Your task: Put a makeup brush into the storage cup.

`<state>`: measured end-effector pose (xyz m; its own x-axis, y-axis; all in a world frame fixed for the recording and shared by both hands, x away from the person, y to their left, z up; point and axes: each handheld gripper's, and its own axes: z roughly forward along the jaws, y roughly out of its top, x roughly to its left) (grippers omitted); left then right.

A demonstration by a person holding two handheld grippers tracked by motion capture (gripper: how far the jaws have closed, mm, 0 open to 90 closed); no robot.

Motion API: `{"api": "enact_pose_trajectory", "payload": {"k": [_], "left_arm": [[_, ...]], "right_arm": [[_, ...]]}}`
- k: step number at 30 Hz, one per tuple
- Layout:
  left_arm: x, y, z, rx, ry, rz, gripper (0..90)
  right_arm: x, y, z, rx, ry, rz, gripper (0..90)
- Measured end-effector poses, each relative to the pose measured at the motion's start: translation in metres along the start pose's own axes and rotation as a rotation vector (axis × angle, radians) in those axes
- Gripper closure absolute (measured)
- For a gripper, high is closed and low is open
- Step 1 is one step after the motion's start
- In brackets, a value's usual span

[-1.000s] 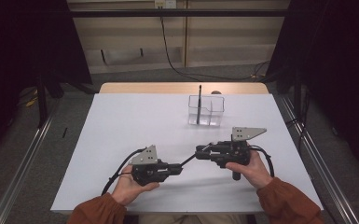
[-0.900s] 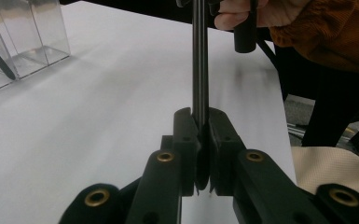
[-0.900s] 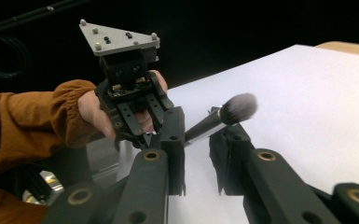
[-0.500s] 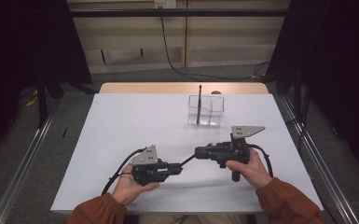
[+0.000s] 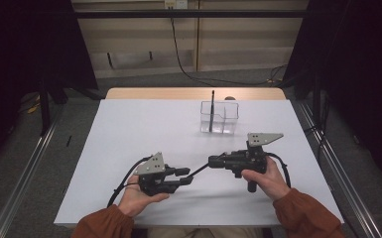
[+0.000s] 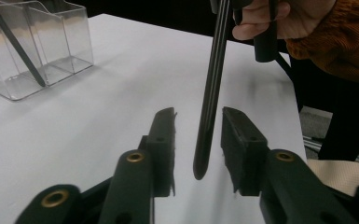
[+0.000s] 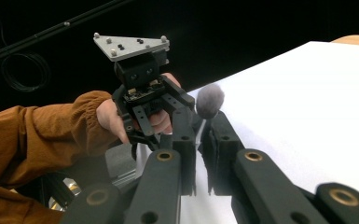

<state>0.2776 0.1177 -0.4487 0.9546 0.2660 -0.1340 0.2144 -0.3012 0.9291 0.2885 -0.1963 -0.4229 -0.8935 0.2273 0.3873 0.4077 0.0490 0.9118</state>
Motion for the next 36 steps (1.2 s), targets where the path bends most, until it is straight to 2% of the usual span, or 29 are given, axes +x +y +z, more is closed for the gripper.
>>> {"api": "enact_pose_trajectory", "payload": {"k": [3,6,8,10,12,14,15,16,18,19,22,23,28,30,36], "left_arm": [[-0.001,0.002,-0.003,-0.023,0.021,-0.006,56.9],[0.000,0.003,-0.006,-0.034,0.057,-0.027,48.0],[0.001,0.002,-0.009,-0.057,0.072,-0.042,45.6],[0.004,0.003,-0.013,-0.055,0.088,-0.071,40.1],[0.005,0.003,-0.016,-0.057,0.099,-0.078,37.1],[0.006,0.004,-0.021,-0.069,0.126,-0.092,30.1],[0.007,0.005,-0.023,-0.074,0.131,-0.090,27.7],[0.008,0.005,-0.026,-0.081,0.153,-0.090,26.9],[0.009,0.006,-0.029,-0.075,0.149,-0.086,21.4],[0.009,0.007,-0.030,-0.069,0.161,-0.085,18.6],[0.009,0.007,-0.034,-0.067,0.194,-0.101,10.9],[0.010,0.007,-0.035,-0.065,0.185,-0.103,9.5],[0.013,0.007,-0.045,-0.098,0.228,-0.122,4.8],[0.014,0.008,-0.050,-0.111,0.227,-0.122,4.6],[0.018,0.003,-0.066,-0.117,0.279,-0.096,3.6]], "right_arm": [[0.000,0.001,-0.002,-0.001,-0.010,-0.005,83.3],[0.000,0.003,-0.003,0.006,-0.024,-0.002,83.3],[0.000,0.004,-0.005,0.002,-0.030,-0.001,83.4],[-0.001,0.005,-0.007,0.001,-0.039,0.000,83.4],[-0.001,0.005,-0.009,-0.001,-0.049,-0.001,83.4],[-0.002,0.006,-0.011,0.002,-0.055,0.000,83.4],[-0.002,0.006,-0.011,0.003,-0.060,-0.003,83.4],[-0.002,0.006,-0.012,0.009,-0.070,-0.004,83.4],[-0.002,0.007,-0.013,0.013,-0.082,-0.007,83.4],[-0.002,0.007,-0.014,0.014,-0.084,-0.008,83.4],[-0.003,0.007,-0.015,0.022,-0.092,-0.011,83.4],[-0.003,0.008,-0.016,0.026,-0.096,-0.013,83.4],[-0.004,0.008,-0.017,0.020,-0.110,-0.023,83.4],[-0.004,0.008,-0.018,0.027,-0.118,-0.027,83.3],[-0.005,0.009,-0.023,0.031,-0.146,-0.024,83.3]]}}
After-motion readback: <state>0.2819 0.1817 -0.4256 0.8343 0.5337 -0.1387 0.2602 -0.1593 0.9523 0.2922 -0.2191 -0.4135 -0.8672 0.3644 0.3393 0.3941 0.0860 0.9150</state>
